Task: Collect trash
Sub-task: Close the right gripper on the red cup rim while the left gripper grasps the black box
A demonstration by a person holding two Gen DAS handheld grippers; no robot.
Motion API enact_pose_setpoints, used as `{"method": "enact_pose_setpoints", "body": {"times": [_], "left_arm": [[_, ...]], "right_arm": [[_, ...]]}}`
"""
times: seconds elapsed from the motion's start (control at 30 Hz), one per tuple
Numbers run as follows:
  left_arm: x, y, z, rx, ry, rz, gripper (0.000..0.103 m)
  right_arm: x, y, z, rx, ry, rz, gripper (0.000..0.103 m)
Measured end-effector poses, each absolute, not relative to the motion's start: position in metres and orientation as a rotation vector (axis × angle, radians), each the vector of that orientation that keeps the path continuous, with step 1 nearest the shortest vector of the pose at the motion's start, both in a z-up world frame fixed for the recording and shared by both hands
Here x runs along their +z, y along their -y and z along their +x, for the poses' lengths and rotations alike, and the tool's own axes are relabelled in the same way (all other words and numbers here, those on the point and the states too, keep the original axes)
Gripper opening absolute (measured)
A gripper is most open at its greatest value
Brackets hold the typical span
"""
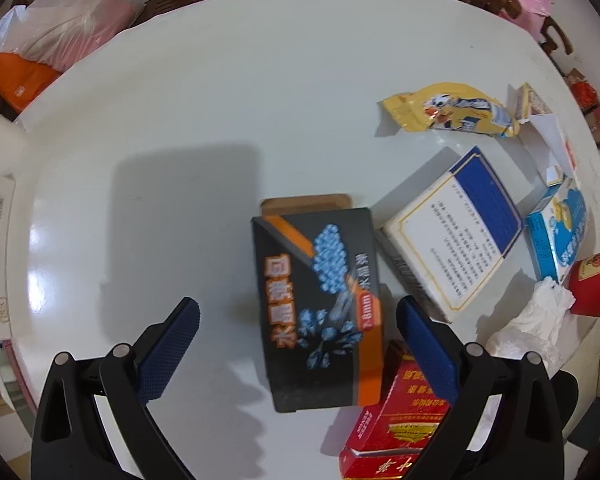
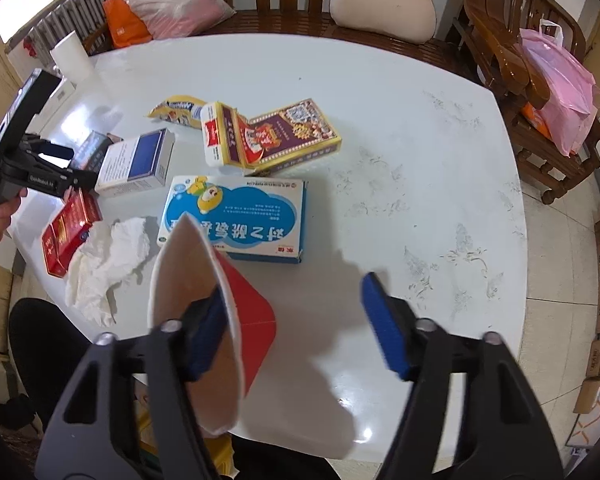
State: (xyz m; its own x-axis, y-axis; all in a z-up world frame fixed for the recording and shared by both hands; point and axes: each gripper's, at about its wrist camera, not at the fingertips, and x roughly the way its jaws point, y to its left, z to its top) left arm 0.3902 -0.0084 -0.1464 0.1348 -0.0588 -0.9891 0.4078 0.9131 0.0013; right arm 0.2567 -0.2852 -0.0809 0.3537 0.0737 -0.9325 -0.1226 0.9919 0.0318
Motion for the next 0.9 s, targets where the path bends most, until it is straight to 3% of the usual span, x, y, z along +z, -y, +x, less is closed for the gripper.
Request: {"method": "enact_pose_setpoints", "body": {"times": [0.3,0.37,0.5,0.6,0.9], "left_arm": [[-0.151,0.01,0.397,-0.335,-1.395,0.289,0.09],[-0.148,0.01,0.397,-0.329,-1.385,0.279,0.081],[-0.14,0.01,0.391,-0.327,-1.376,0.271,0.052],[-0.142,0.01,0.391,-0.325,-1.38,0.271,0.052],[-0.122,-0.002,0.39,-0.288,-1.332,0.237,0.052]], "right_arm": [[-0.08,0.276,0.254,0.154,-1.201,-0.061,0.033],[-0.08,0.273,0.254,0.153,-1.202,-0.069,0.027],[-0.081,0.268,0.253,0.152,-1.204,-0.071,0.016],[-0.081,0.264,0.252,0.157,-1.203,-0.068,0.007],[-0.07,0.251,0.248,0.085,-1.163,-0.136,0.007]]}}
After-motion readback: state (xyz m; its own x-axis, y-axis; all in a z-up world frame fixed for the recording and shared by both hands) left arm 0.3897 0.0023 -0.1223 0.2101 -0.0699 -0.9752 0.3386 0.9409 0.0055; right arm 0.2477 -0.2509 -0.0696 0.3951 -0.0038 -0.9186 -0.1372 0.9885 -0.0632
